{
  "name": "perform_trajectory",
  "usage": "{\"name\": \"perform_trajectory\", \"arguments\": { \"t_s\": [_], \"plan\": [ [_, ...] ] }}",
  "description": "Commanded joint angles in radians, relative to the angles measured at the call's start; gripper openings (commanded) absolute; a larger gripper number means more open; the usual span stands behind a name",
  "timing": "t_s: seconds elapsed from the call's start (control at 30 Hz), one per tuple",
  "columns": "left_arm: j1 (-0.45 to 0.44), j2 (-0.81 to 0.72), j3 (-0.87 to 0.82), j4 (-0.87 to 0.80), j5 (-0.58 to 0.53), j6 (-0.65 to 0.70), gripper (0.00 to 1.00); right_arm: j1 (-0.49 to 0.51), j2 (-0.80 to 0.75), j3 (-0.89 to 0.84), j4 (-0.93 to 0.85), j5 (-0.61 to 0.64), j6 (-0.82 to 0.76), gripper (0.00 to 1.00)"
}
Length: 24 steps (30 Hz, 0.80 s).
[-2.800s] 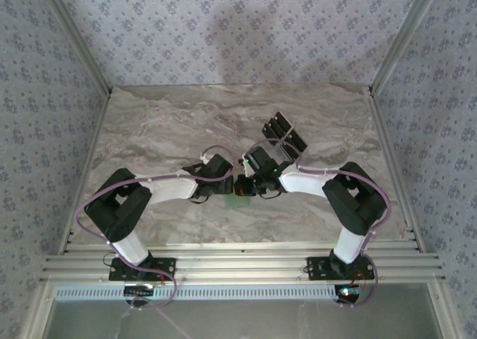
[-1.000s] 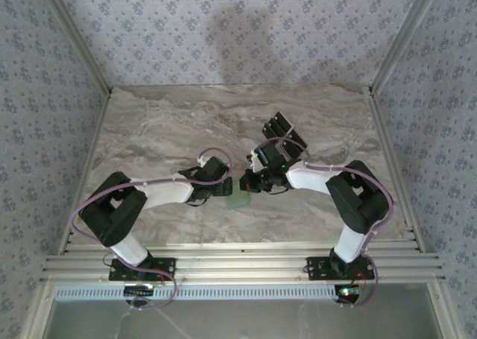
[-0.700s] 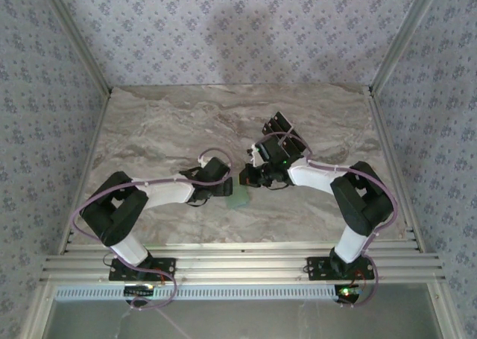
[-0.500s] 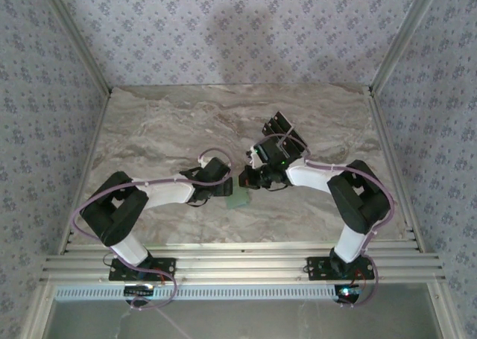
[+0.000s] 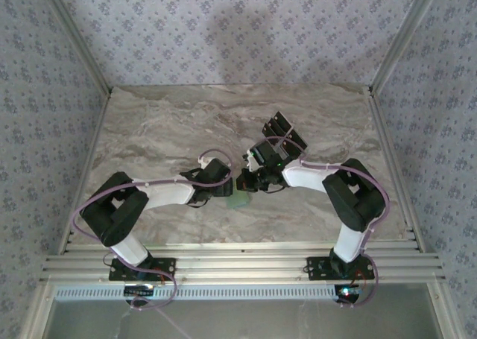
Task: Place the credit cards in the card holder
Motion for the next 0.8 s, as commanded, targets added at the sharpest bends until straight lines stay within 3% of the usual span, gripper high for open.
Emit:
{"name": "perform_trajectory", "arguments": {
  "t_s": [0.0, 0.77],
  "plan": [
    [-0.019, 0.134, -0.080, -0.039, 0.218, -0.029, 0.97, 0.002, 0.026, 0.019, -0.007, -0.006, 0.007, 0.00],
    [-0.019, 0.131, -0.085, -0.040, 0.218, -0.030, 0.97, -0.001, 0.062, -0.098, 0.004, 0.015, 0.007, 0.00]
  ]
}}
